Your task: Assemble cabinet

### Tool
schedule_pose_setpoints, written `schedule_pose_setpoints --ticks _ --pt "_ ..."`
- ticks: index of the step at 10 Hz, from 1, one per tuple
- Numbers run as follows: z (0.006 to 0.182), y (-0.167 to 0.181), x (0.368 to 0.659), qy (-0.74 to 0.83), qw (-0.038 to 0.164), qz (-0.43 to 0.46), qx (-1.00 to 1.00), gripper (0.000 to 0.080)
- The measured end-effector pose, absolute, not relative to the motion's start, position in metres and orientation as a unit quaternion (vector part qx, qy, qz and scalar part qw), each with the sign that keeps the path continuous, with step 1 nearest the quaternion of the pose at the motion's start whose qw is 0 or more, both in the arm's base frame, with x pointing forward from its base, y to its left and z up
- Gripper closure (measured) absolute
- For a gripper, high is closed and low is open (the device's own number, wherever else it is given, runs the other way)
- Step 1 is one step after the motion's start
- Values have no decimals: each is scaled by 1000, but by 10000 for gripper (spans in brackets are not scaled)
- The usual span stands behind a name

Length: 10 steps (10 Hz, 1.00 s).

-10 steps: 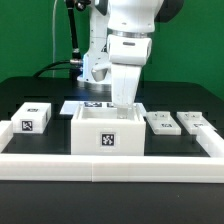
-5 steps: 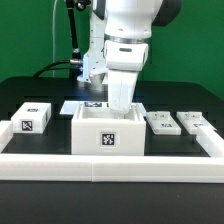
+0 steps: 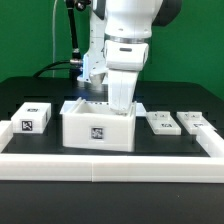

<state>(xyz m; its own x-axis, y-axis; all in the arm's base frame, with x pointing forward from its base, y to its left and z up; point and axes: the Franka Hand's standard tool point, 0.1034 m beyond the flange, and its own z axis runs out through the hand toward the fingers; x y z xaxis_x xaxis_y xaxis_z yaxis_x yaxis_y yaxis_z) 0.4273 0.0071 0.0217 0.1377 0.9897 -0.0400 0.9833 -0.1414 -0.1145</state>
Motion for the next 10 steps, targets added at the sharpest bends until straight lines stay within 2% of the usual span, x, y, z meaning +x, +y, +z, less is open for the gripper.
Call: schedule_pose_setpoints --ticks 6,10 --pt "22 6 429 -659 30 52 -749 754" --pt "23 8 469 -690 17 30 -723 755"
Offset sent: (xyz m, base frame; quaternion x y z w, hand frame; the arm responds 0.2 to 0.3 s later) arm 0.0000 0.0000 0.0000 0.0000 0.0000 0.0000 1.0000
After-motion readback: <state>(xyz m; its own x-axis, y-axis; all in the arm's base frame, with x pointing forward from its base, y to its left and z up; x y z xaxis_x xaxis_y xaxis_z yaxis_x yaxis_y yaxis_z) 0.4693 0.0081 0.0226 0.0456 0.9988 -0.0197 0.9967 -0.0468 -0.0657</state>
